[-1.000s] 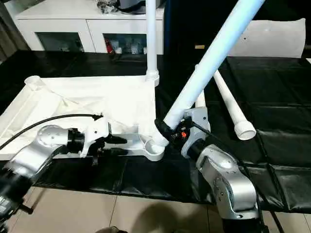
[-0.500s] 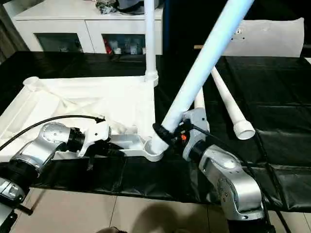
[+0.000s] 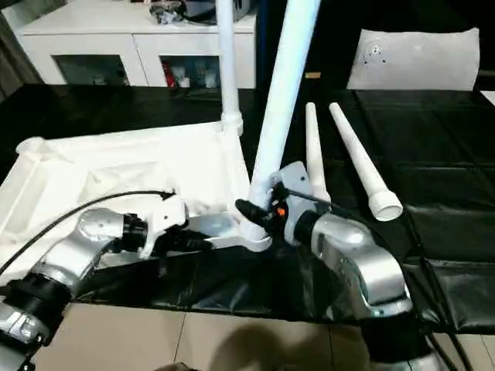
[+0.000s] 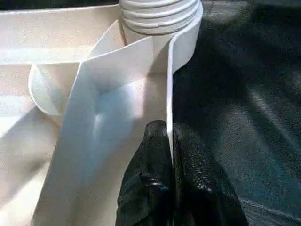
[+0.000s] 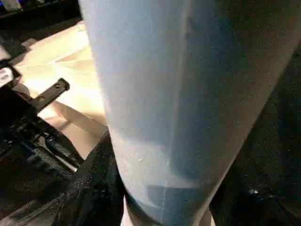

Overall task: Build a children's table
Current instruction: Insert table leg to table base

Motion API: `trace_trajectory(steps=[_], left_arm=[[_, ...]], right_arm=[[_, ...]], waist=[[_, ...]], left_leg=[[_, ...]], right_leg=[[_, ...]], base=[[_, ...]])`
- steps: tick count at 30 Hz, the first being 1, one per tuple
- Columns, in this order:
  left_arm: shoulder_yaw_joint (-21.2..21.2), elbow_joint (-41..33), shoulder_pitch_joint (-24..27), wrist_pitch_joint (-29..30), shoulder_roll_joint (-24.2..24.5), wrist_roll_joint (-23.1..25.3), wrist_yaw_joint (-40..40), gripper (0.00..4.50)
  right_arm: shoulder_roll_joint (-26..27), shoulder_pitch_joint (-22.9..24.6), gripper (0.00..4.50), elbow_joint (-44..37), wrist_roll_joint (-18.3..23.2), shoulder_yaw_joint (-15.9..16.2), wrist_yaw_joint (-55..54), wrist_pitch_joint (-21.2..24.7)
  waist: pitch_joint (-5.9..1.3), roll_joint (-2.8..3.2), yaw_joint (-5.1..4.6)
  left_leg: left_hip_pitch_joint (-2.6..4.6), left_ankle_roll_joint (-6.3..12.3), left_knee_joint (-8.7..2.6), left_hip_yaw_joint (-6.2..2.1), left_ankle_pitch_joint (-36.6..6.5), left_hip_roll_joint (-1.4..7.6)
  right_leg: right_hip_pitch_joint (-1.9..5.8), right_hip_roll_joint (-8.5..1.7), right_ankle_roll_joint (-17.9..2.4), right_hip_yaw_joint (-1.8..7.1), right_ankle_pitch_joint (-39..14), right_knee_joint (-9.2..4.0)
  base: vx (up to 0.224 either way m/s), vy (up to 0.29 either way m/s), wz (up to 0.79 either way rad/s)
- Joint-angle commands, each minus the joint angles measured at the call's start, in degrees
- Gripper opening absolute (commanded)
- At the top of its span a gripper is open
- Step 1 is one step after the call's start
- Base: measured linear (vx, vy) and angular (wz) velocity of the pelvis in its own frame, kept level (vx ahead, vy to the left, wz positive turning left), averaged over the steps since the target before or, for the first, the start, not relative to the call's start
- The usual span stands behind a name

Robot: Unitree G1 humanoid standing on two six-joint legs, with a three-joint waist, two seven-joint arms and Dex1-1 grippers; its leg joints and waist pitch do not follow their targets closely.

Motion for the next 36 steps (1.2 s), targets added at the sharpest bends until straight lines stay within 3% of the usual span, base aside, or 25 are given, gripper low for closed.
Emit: trace_trajectory(steps=[1, 2, 4, 5, 11, 13, 19, 28, 34, 35, 36], left_arm=[[-0.4, 0.7, 1.4, 0.9, 0.7, 2.9, 3.4, 0.0], [-0.5, 0.1, 1.6, 1.1, 1.0, 3.4, 3.5, 0.0], [-0.7, -1.4, 2.1, 2.0, 1.5, 3.9, 3.7, 0.0], [-0.7, -1.8, 2.3, 2.2, 1.6, 3.8, 3.7, 0.0], [-1.3, -3.8, 2.9, 0.9, 2.5, 4.0, 0.3, 0.0], [-1.3, -4.1, 2.8, 1.3, 2.6, 3.8, -0.1, 0.0], [-1.7, -4.3, 2.2, 2.6, 2.8, 4.1, -0.6, 0.0], [-1.7, -5.2, 1.9, 3.0, 2.8, 3.9, -2.0, 0.0], [-0.5, -5.5, 2.1, 4.3, 2.6, 2.9, -1.8, 0.0], [0.1, -5.3, 2.0, 4.6, 2.4, 2.5, -1.4, 0.0], [0.1, -5.3, 2.0, 4.6, 2.4, 2.5, -1.4, 0.0]], right_arm=[[-0.5, -0.8, 1.9, 1.1, -0.9, 1.4, 0.8, -0.4], [-0.6, -1.0, 1.9, 1.5, -1.1, 1.7, 1.1, -0.5], [-0.8, -1.6, 1.9, 2.6, -1.4, 2.3, 1.7, -0.8], [-0.9, -1.7, 1.9, 2.9, -1.5, 2.4, 1.9, -0.8], [-1.2, -2.9, 1.9, 5.6, -2.4, 3.5, 3.2, -0.1], [-1.2, -3.1, 1.9, 6.1, -2.1, 3.4, 3.6, 0.0], [-1.6, -3.5, 1.9, 7.8, -1.7, 3.3, 5.8, 0.5], [2.5, -4.4, 1.9, 13.8, 3.7, -1.9, 7.8, 0.2], [3.1, -2.3, 1.9, 16.5, 5.1, -4.7, 8.6, -1.0], [3.4, -1.1, 1.9, 17.0, 5.5, -5.7, 8.7, -1.9], [3.4, -1.1, 1.9, 17.0, 5.5, -5.7, 8.7, -1.9]], waist=[[-2.81, -1.05, 0.23], [-2.67, -0.94, 0.22], [-2.45, -1.28, -0.18], [-2.55, -1.12, -0.18], [-2.85, -1.22, -0.33], [-2.92, -0.91, -0.23], [-2.83, -1.08, -0.3], [-2.85, -0.55, -0.3], [-2.95, -0.79, -0.19], [-2.92, -0.07, -0.17], [-2.97, 0.29, -0.11]], left_leg=[[0.68, 1.25, -4.71, -2.16, -14.4, 4.32], [0.84, 1.02, -4.74, -2.17, -15.2, 4.28], [1.31, 0.36, -4.79, -2.31, -17.9, 4.18], [1.37, 0.13, -4.78, -2.44, -18.1, 4.19], [0.94, 0.63, -4.99, -2.37, -16.2, 4.3], [0.96, 0.87, -4.93, -2.3, -15.3, 4.27], [1.01, 0.76, -5.04, -2.32, -16.0, 4.4], [1.06, 0.31, -5.22, -2.54, -17.3, 4.54], [0.99, 0.51, -5.17, -2.33, -16.4, 4.47], [0.97, 0.26, -5.31, -2.41, -16.9, 4.58], [1.04, 0.14, -5.26, -2.46, -17.2, 4.58]], right_leg=[[2.64, -6.04, -6.4, 3.7, -25.5, -5.74], [2.49, -6.05, -5.9, 3.66, -27.3, -5.99], [2.23, -6.12, -4.3, 3.55, -32.4, -6.65], [2.24, -6.15, -4.2, 3.53, -32.6, -6.48], [2.51, -6.1, -5.6, 3.82, -26.8, -6.05], [2.56, -6.11, -6.1, 3.84, -25.9, -5.95], [2.59, -6.0, -6.6, 3.76, -25.9, -5.99], [2.58, -6.11, -7.5, 3.75, -25.2, -5.92], [2.76, -6.18, -8.2, 3.82, -23.8, -5.88], [2.68, -6.09, -8.2, 3.75, -23.1, -5.92], [2.72, -6.18, -8.3, 3.77, -22.7, -5.87]], base=[[0.0, 0.0, 0.0], [0.0, 0.0, 0.0], [0.0, 0.0, 0.0], [0.0, 0.0, 0.0], [0.0, 0.0, 0.0], [0.0, 0.0, 0.0], [0.0, 0.0, 0.0], [0.0, 0.0, 0.0], [0.0, 0.0, 0.0], [0.0, 0.0, 0.0], [0.0, 0.0, 0.0]])
